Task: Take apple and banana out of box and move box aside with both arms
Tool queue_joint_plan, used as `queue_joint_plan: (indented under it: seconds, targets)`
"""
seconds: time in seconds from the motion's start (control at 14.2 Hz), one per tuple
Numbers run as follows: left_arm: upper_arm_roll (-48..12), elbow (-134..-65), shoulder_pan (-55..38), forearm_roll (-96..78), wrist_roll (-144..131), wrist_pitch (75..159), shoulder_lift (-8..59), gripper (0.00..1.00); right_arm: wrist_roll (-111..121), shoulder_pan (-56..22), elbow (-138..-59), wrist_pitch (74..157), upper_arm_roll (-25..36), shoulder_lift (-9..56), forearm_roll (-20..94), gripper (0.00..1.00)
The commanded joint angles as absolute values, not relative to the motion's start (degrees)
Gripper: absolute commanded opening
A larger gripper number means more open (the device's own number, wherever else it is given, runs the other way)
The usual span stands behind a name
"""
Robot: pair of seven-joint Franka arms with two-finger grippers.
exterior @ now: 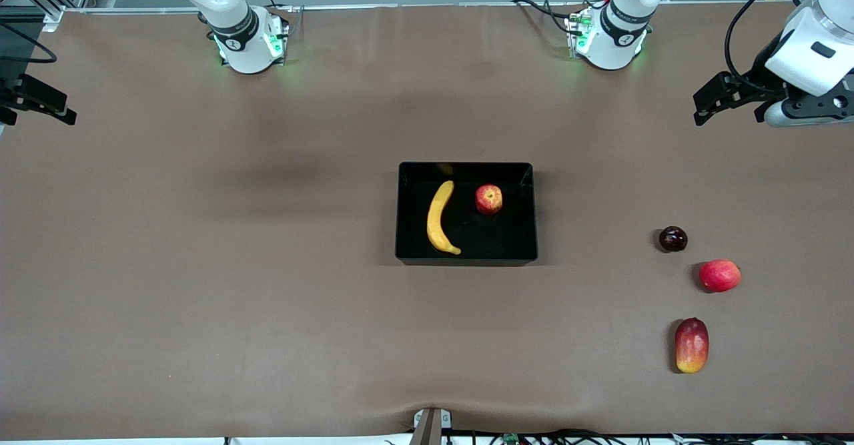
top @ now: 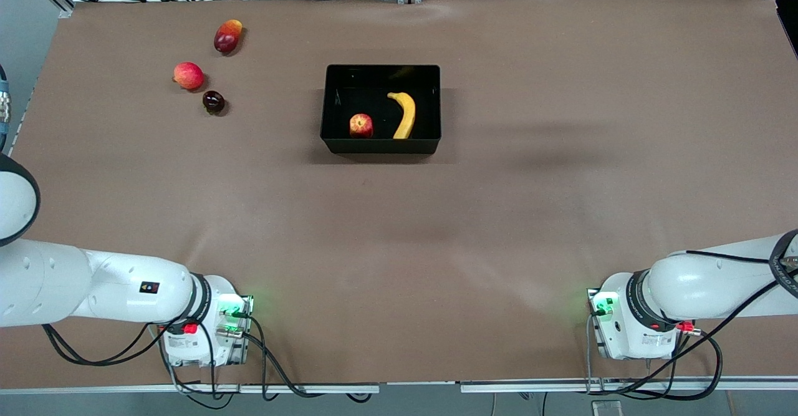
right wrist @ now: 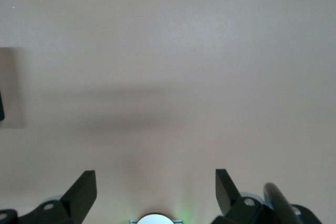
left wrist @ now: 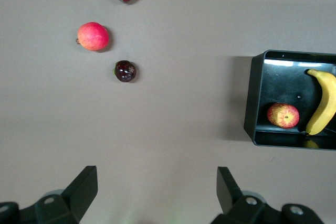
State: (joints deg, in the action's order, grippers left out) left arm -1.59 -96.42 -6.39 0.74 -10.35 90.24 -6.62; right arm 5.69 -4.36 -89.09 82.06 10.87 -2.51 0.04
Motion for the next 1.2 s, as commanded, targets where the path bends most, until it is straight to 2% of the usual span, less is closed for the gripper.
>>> queue_joint_plan:
  seconds: [0.0,0.35,0.78,1.13]
  targets:
    - [-1.7,-95.2,-6.4,0.0,-10.2,89.4,-5.3,1.00,5.4,-3.3,-89.0,81.6,10.1,-3.2,-0.6,1.00]
    - [-3.1,-93.3,-8.5,-0.5,-11.3,90.9,1.0,1.00,5.4,-3.1,-88.9,81.8,10.3,-3.1,-0.4,1.00]
    - [-12.2,-93.4,-9.6,-0.2,-24.2,105.5,13.0,1.00,5.4,-3.1,-88.9,82.3,10.3,-2.8,-0.2,1.00]
    - [-13.5,-93.6,-15.6,-0.3,-33.8,117.5,24.5,1.00,5.4,-3.0,-88.8,82.3,10.3,-2.8,-0.2,1.00]
